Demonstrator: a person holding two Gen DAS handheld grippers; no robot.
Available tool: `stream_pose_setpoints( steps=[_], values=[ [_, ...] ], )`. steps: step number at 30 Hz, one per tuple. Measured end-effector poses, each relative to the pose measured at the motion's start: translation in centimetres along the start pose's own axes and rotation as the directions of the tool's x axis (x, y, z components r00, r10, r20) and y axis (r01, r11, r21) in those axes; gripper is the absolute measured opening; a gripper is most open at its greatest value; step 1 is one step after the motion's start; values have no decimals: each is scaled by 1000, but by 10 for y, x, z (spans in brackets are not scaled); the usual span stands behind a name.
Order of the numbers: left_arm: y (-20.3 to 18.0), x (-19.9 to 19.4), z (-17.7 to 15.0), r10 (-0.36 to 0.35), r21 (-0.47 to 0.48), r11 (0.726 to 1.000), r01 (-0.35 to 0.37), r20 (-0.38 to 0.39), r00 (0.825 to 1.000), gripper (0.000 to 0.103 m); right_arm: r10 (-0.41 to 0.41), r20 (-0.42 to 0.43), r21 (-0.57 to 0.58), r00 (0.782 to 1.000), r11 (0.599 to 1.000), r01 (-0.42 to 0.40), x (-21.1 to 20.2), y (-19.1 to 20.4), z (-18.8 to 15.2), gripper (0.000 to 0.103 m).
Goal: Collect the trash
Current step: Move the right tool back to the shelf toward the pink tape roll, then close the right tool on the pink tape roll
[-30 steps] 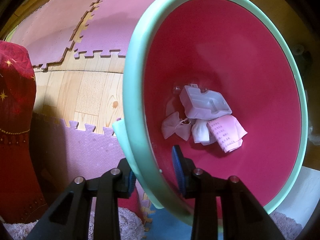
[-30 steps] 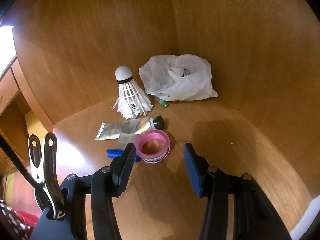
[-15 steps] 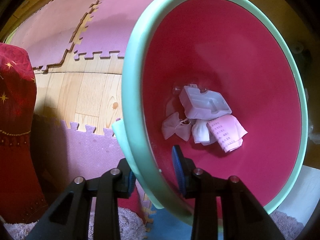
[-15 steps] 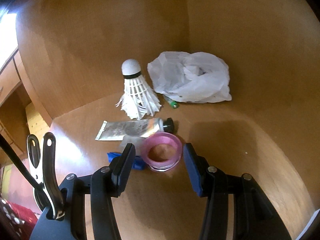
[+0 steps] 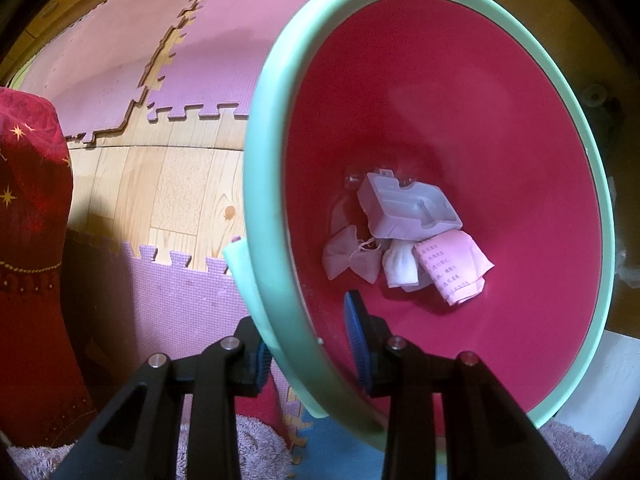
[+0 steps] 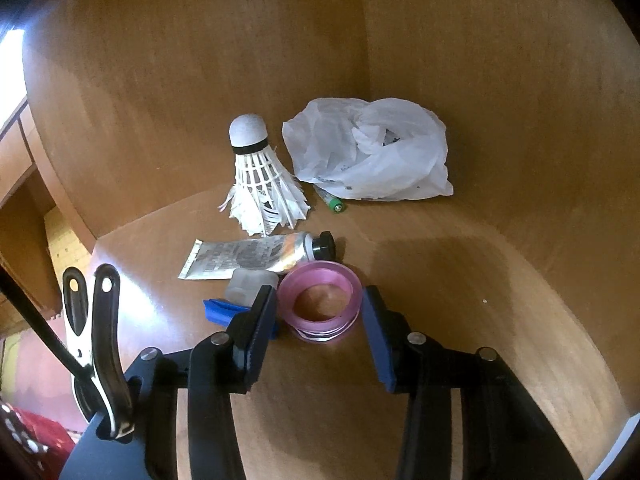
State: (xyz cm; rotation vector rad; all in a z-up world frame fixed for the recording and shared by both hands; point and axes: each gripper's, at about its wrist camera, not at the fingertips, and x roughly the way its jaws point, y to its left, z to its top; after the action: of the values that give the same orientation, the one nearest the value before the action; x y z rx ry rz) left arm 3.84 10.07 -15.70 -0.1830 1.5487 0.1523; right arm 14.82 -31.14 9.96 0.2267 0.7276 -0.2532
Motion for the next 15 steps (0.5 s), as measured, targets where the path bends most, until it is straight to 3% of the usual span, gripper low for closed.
stream_pose_setpoints(
  steps=[15],
  values=[
    [0,0,0,1,0,1000,-1,0,1000,35,3,31,38,1000,999,-4,-16,-13,-2,44]
  ],
)
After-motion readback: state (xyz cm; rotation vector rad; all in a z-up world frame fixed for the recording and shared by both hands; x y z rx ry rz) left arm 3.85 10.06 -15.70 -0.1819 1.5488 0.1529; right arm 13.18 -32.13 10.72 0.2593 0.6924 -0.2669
